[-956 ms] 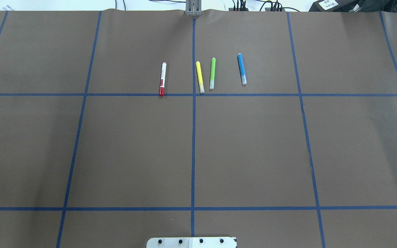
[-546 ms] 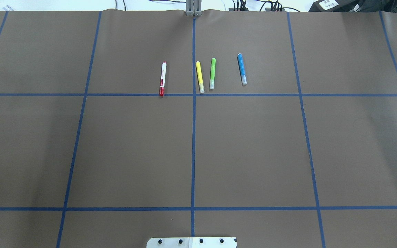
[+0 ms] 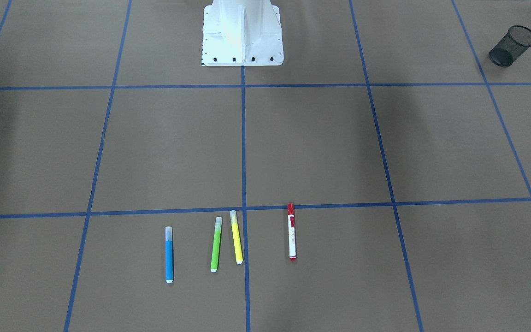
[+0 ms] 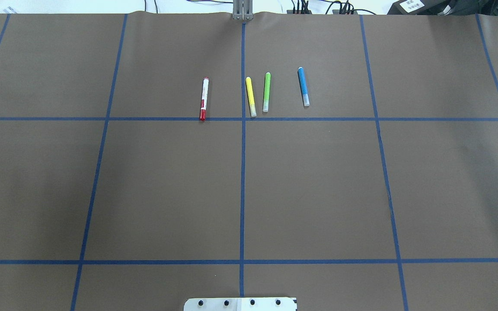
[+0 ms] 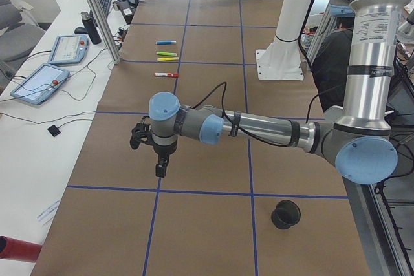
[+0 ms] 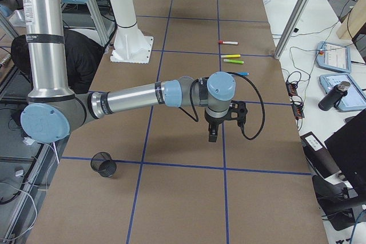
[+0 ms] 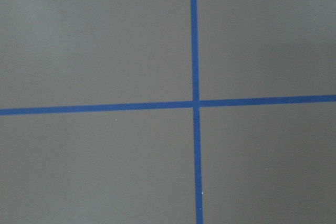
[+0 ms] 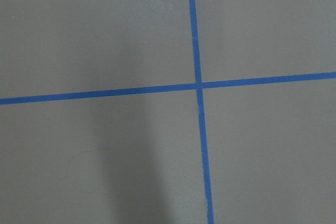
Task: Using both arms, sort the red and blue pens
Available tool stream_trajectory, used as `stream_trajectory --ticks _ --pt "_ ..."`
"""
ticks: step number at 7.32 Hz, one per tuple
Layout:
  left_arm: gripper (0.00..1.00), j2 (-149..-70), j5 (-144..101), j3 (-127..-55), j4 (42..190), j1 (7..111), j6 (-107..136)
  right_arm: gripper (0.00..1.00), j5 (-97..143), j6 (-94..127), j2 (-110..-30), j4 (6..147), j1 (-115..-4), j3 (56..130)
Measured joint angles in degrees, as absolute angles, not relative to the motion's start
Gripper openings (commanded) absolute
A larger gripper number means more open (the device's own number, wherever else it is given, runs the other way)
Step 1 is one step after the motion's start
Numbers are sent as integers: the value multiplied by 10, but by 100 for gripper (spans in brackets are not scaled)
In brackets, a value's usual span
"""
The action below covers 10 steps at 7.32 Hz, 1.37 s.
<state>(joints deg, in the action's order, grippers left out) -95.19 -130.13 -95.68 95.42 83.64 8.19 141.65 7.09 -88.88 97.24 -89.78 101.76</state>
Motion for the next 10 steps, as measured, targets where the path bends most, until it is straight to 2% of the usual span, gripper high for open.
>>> stream_trajectory --ticks 4,6,7,8,10 --pt "99 -1202 -1277 -915 776 691 151 100 1428 74 -910 909 -885 1017" --pt "99 -1326 -1274 -801 797 600 254 100 1425 74 -878 937 -861 1013" --pt "99 -1371 -1274 -726 867 566 314 100 1424 75 -834 995 -851 1011" --pt "99 -1403 -1270 -661 942 535 376 100 1418 79 -783 1061 -840 1011" --pt "97 -1451 -1245 -592 1003 495 451 100 1403 119 -722 1111 -807 1005"
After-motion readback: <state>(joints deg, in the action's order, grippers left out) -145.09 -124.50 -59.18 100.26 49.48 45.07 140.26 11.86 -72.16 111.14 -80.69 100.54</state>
